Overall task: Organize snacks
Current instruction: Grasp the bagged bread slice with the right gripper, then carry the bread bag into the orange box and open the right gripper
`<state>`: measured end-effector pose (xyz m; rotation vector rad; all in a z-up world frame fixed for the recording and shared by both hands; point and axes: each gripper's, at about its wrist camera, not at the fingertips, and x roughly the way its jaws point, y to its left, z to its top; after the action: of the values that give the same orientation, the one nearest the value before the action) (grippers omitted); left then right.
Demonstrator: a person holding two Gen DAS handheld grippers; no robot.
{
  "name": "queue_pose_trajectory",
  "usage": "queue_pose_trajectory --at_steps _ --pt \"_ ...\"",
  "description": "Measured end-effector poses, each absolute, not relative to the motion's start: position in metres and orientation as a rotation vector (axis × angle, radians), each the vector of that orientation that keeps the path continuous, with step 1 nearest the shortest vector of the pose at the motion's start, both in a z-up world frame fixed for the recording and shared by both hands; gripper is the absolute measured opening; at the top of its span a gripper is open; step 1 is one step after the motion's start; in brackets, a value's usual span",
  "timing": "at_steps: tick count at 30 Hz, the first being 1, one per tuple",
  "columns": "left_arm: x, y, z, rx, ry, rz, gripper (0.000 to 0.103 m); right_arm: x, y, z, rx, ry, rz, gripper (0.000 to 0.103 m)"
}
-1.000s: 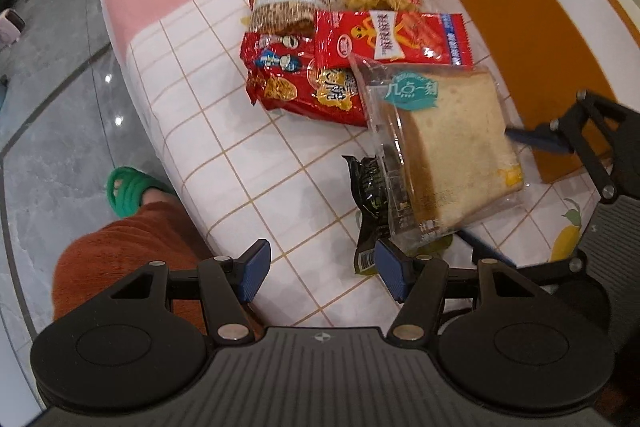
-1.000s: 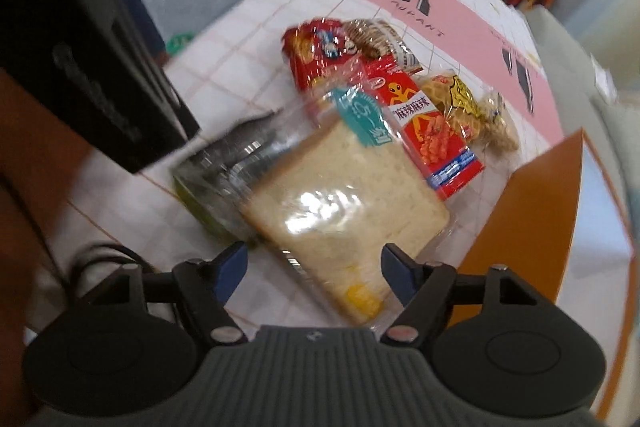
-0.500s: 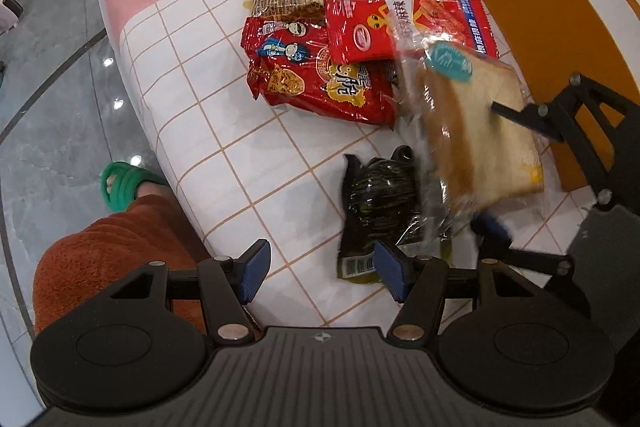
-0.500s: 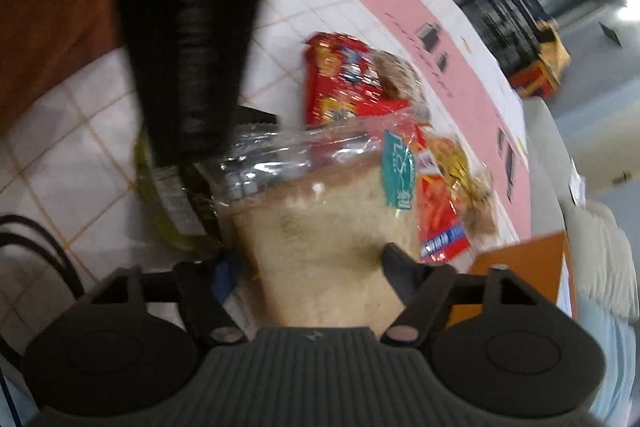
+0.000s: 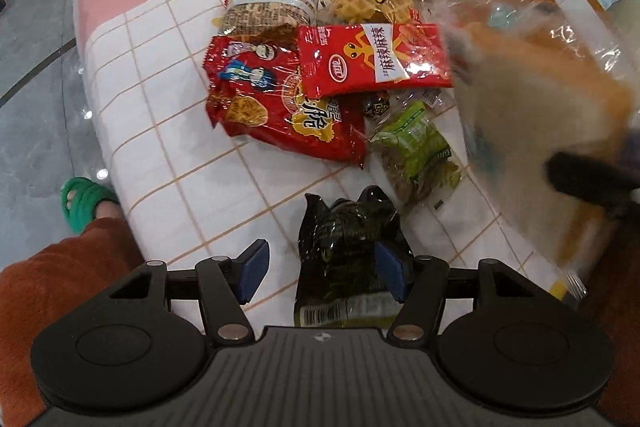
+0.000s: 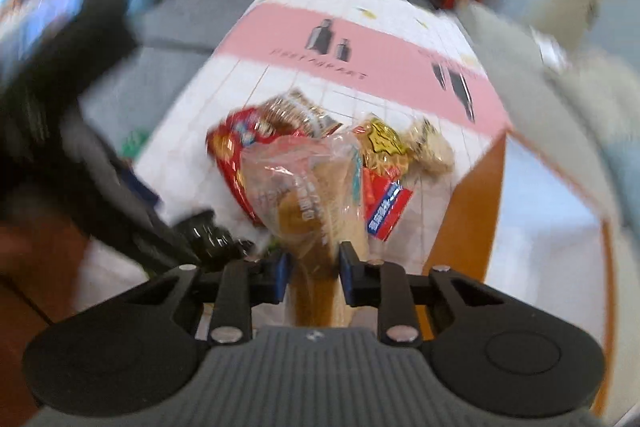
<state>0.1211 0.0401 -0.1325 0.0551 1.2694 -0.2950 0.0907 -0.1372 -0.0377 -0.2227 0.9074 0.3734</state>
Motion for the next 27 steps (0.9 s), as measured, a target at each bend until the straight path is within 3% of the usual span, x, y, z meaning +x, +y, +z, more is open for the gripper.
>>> queue_pose_trajectory --at_steps 7,9,13,22,25,27 --pt "0.129 0.035 -0.148 0.037 1.283 -0.315 0.074 0.097 -0.153 -0.035 -0.038 0.913 0.306 0.027" --pt "0.130 0.032 -0.149 0.049 1.274 -0.315 0.071 0.097 -0.148 -0.035 -0.054 0.892 0.282 0.033" --pt "0.130 0.026 -0.148 0.069 1.256 -0.334 0.047 0.103 -0.139 -0.040 -0.153 0.849 0.240 0.034" --pt "0.133 0.021 -0.149 0.055 1.261 -0.334 0.045 0.126 -0.147 -0.049 -0.175 0.861 0.224 0.033" --pt "0.131 0.022 -0.148 0.062 1.259 -0.339 0.045 0.134 -0.140 -0.056 -0.221 0.895 0.286 0.040" --pt "0.127 0.022 -0.144 0.064 1.255 -0.335 0.045 0.139 -0.137 -0.058 -0.228 0.900 0.299 0.033"
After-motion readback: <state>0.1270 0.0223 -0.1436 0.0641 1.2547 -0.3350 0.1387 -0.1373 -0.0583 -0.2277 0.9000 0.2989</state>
